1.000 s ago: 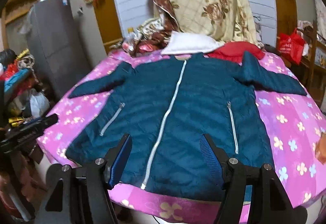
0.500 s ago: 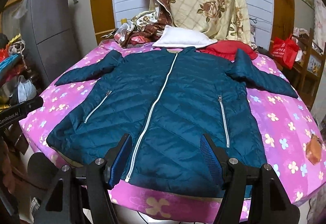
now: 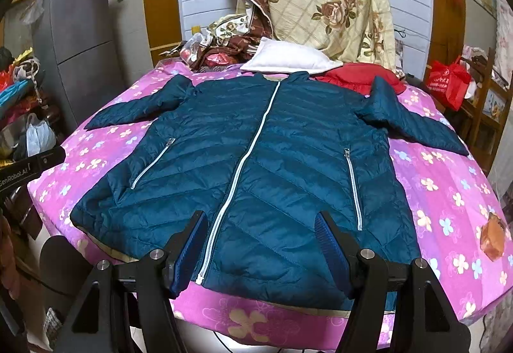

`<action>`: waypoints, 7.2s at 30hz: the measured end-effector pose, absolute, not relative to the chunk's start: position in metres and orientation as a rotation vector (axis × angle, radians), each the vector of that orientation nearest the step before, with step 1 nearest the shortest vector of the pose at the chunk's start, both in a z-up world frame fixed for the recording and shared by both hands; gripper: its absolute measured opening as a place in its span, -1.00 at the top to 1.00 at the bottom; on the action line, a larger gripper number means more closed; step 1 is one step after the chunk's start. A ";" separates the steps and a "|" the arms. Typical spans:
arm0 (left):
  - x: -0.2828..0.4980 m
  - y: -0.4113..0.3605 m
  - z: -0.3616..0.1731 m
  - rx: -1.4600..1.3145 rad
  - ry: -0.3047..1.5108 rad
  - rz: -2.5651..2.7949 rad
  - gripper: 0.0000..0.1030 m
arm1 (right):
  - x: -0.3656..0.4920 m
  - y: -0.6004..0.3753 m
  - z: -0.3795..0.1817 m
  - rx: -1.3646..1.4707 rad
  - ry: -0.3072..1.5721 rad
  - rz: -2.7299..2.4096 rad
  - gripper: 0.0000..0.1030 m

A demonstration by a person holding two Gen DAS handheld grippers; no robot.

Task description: Fold large clothes

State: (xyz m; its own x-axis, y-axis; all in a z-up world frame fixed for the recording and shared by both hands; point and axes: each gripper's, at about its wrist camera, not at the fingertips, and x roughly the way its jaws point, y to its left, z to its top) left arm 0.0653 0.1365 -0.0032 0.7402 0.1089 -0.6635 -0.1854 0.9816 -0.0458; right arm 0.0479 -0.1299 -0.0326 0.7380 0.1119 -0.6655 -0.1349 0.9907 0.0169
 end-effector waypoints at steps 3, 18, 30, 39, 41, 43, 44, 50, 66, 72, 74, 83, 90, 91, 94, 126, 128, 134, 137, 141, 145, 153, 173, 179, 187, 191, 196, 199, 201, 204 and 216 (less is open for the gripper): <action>0.065 0.136 -0.003 -0.110 0.714 0.169 -0.40 | 0.049 -0.132 -0.034 -0.026 0.733 0.128 -0.30; 0.060 0.139 0.000 -0.132 0.674 0.194 -0.40 | 0.049 -0.132 -0.036 -0.041 0.732 0.128 -0.30; 0.058 0.141 0.000 -0.141 0.669 0.199 -0.40 | 0.047 -0.132 -0.037 -0.040 0.733 0.126 -0.30; 0.060 0.142 0.000 -0.149 0.682 0.206 -0.40 | 0.048 -0.132 -0.039 -0.041 0.738 0.125 -0.30; 0.060 0.143 0.000 -0.148 0.682 0.206 -0.40 | 0.048 -0.131 -0.040 -0.042 0.739 0.126 -0.30; 0.060 0.143 0.000 -0.149 0.681 0.207 -0.40 | 0.049 -0.129 -0.041 -0.048 0.738 0.130 -0.30; 0.059 0.144 0.000 -0.152 0.681 0.213 -0.40 | 0.050 -0.128 -0.041 -0.052 0.731 0.134 -0.30; 0.043 0.166 0.015 -0.166 0.659 0.304 -0.40 | 0.073 -0.114 -0.033 -0.030 0.653 0.154 -0.30; 0.000 0.223 0.049 -0.310 0.592 0.487 -0.40 | 0.100 -0.082 -0.031 0.006 0.689 0.269 -0.30; 0.018 0.228 0.043 -0.286 0.640 0.484 -0.40 | 0.083 -0.109 -0.034 0.064 0.676 0.249 -0.30; 0.022 0.231 0.039 -0.308 0.640 0.483 -0.40 | 0.079 -0.119 -0.036 0.071 0.666 0.230 -0.30; 0.058 0.211 0.005 -0.275 0.712 0.432 -0.40 | 0.069 -0.200 -0.037 0.126 0.644 0.026 -0.30; 0.092 0.190 0.000 -0.242 0.699 0.371 -0.40 | 0.052 -0.326 -0.005 0.113 0.587 -0.316 -0.30; 0.096 0.188 -0.003 -0.239 0.696 0.370 -0.40 | 0.046 -0.337 -0.002 0.119 0.576 -0.346 -0.30; 0.110 0.184 -0.015 -0.234 0.702 0.378 -0.40 | 0.036 -0.344 -0.006 0.141 0.571 -0.368 -0.37; 0.368 0.465 -0.105 -0.945 0.830 0.286 -0.40 | 0.164 -0.187 -0.095 0.027 0.828 -0.119 -0.37; 0.381 0.469 -0.113 -0.947 0.841 0.291 -0.40 | 0.171 -0.191 -0.098 0.032 0.840 -0.138 -0.37; 0.413 0.482 -0.130 -0.934 0.867 0.296 -0.40 | 0.182 -0.193 -0.099 0.028 0.852 -0.155 -0.37; 0.431 0.488 -0.134 -0.931 0.860 0.294 -0.40 | 0.184 -0.190 -0.101 0.015 0.857 -0.152 -0.37; 0.451 0.484 -0.132 -0.885 0.873 0.302 -0.57 | 0.185 -0.188 -0.100 -0.002 0.859 -0.157 -0.37; 0.474 0.466 -0.131 -0.771 0.976 0.294 0.71 | 0.183 -0.190 -0.098 -0.011 0.847 -0.168 -0.36; 0.462 0.363 -0.022 -0.458 0.852 0.194 0.81 | 0.165 -0.199 -0.086 0.016 0.797 -0.152 -0.36; 0.290 -0.006 0.000 -0.129 0.909 -0.653 0.00 | 0.094 -0.264 -0.036 0.243 0.708 -0.196 -0.37; 0.239 0.050 -0.037 -0.037 0.806 -0.392 -0.21 | 0.120 -0.242 -0.036 0.239 0.763 -0.098 -0.37; 0.238 0.113 -0.096 -0.001 0.829 -0.065 -0.21 | 0.238 -0.223 -0.053 0.278 0.886 -0.029 -0.37; 0.242 0.142 -0.105 -0.042 0.829 -0.016 -0.21 | 0.303 -0.236 -0.079 0.355 0.941 -0.108 -0.37; 0.250 0.162 -0.114 -0.117 0.854 -0.006 -0.21 | 0.367 -0.253 -0.106 0.421 0.997 -0.213 -0.27; 0.256 0.164 -0.119 -0.139 0.877 0.000 -0.21 | 0.398 -0.254 -0.109 0.374 1.002 -0.244 0.28; 0.260 0.164 -0.124 -0.146 0.905 -0.001 -0.21 | 0.416 -0.256 -0.108 0.356 1.005 -0.248 0.60; 0.266 0.169 -0.131 -0.179 0.932 -0.008 -0.21 | 0.439 -0.267 -0.110 0.362 1.004 -0.303 0.61; 0.258 0.163 -0.125 -0.197 0.941 0.004 -0.21 | 0.368 -0.278 -0.075 0.271 0.959 -0.227 0.40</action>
